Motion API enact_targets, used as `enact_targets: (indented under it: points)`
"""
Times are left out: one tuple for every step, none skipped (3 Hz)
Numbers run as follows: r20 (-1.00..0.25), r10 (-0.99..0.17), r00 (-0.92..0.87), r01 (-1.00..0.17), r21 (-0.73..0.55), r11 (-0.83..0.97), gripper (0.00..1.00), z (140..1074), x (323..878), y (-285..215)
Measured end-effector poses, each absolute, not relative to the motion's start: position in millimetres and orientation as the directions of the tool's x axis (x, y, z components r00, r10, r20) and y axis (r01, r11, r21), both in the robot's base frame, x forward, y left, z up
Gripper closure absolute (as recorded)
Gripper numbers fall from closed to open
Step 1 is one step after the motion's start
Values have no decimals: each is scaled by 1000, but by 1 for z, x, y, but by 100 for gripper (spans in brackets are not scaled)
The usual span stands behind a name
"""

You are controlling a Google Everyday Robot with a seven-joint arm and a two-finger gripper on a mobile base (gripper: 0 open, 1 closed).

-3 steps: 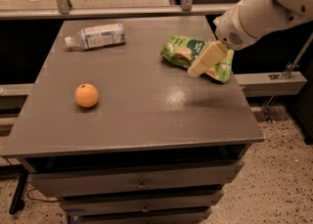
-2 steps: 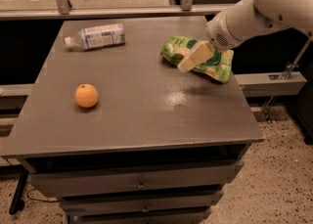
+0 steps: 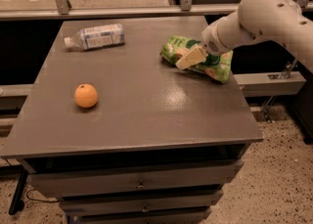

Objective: Move green rice chip bag near orange

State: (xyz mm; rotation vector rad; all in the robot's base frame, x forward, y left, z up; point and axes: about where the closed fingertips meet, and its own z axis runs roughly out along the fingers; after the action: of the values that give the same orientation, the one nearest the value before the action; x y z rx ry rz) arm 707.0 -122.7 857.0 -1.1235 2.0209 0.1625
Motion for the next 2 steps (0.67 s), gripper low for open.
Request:
enact_targets:
  points:
    - [-705,-654,-273,-752,-267,602,41,850,715,-126]
    - [-724,-640,-258,-755,-262,601,65,858,712,-126]
